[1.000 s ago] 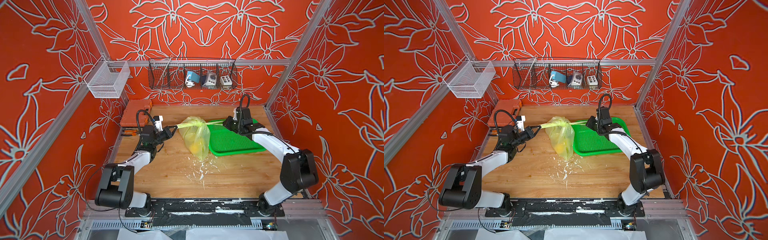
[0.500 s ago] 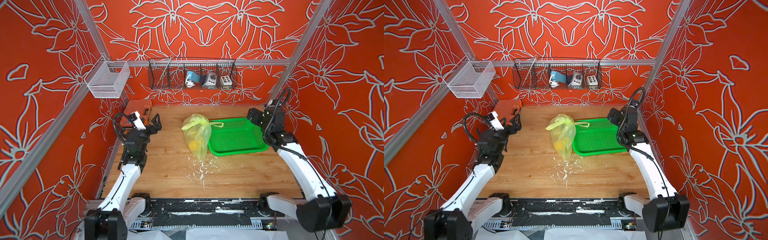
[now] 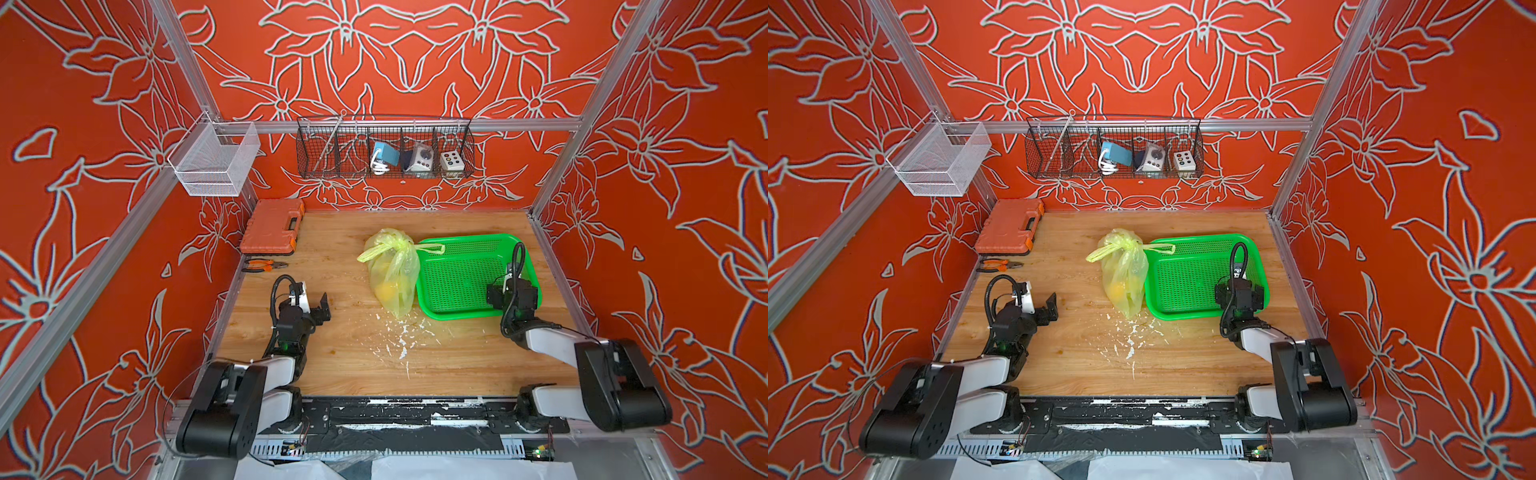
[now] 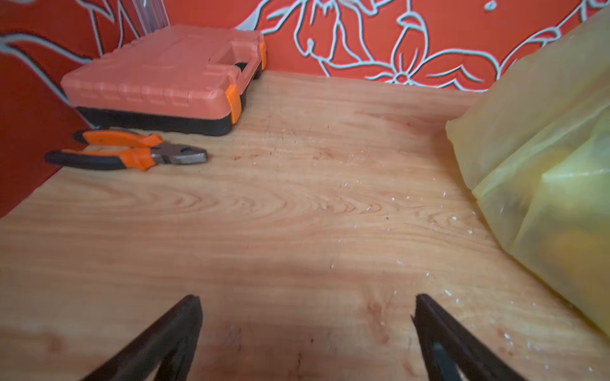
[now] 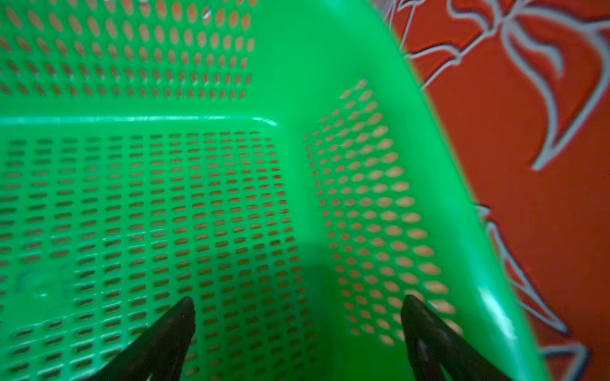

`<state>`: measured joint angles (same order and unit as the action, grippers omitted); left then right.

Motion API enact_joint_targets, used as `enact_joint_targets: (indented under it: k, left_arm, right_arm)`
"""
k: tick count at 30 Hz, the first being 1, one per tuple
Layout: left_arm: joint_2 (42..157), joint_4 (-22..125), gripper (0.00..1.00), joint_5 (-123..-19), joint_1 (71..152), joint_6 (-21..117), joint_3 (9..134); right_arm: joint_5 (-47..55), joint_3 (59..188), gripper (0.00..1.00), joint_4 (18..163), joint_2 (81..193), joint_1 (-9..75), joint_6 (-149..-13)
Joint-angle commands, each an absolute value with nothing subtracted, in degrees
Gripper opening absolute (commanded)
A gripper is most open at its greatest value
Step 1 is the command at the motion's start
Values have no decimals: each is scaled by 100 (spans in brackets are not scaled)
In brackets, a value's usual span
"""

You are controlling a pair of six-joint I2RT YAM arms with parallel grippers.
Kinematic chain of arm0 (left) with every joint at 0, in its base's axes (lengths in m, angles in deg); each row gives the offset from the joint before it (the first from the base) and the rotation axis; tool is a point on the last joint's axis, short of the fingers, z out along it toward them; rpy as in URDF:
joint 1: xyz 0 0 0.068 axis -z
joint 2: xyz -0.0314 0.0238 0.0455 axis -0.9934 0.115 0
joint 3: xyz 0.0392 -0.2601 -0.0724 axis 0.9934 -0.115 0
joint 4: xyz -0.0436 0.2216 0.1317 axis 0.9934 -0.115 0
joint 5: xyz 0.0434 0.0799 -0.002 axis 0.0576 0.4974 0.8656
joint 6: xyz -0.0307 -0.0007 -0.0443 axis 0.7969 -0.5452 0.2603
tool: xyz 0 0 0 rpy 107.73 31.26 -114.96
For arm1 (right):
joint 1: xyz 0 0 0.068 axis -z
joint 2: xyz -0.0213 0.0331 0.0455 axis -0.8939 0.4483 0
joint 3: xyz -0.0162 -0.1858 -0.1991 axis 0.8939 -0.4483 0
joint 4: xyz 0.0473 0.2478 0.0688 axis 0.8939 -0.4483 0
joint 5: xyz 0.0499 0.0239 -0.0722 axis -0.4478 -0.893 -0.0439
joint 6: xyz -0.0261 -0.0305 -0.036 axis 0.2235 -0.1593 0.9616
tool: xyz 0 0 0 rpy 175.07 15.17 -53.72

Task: Place the pears into plastic bags & tie knots
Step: Reset both arms

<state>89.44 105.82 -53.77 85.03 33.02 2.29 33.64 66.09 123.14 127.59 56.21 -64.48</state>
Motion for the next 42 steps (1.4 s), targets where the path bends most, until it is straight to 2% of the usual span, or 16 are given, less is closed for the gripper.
enact_joint_targets:
  k: [1,3,5,6,8,10,13,15,26,27,29,31,33,36,39,42]
  left_arm:
    - [9804,12281,98,-5565,8546,3102,314]
    - [9608,11477,98,-5605,8566,3084,562]
    - [9789,11981,98,-5574,8568,3073,451]
    - [9636,11480,98,-5578,8568,3075,577]
    - [9784,11975,98,-5565,8577,3067,460]
    - [9672,11542,98,-5569,8574,3075,564]
    - [9660,11561,98,-5576,8569,3074,572]
    - [9712,11715,98,-5560,8576,3077,532]
    - [9656,11660,98,-5624,8580,3045,517]
    - [9631,11657,98,-5710,8574,3019,509]
    - [9459,11657,98,-6685,8570,2600,406]
    - [9533,11994,98,-6625,8555,2673,225]
    - [9656,11802,98,-6530,8439,2872,456]
    - [9622,11890,98,-6829,8397,2772,377]
    - [9611,11955,98,-7085,8375,2700,321]
    - [9671,11648,98,-6187,8381,3043,541]
  right_arm:
    - [2898,6418,98,14181,13263,5809,-6213]
    - [2569,6723,94,13143,13046,6011,-6385]
    - [2538,6541,97,13790,13155,6038,-6337]
    - [2578,6568,98,13368,12939,6015,-6342]
    - [3039,6442,98,13702,12970,5900,-6365]
    - [3088,6446,98,13662,12956,5889,-6385]
    - [2080,6545,98,13615,13066,5869,-6005]
    - [1296,6799,98,13187,13164,6344,-6217]
    - [1349,6594,98,13400,12978,6310,-6193]
    - [1344,6575,98,13416,12973,6310,-6186]
    - [801,6224,98,13882,12834,6337,-6014]
    - [1203,5708,98,14815,12796,6334,-6138]
    - [1953,5765,98,14854,12819,6337,-6475]
    - [833,6563,98,13387,12983,6333,-6019]
    - [851,6147,98,14161,12902,6368,-6056]
    - [1501,6491,98,13759,13098,6357,-6348]
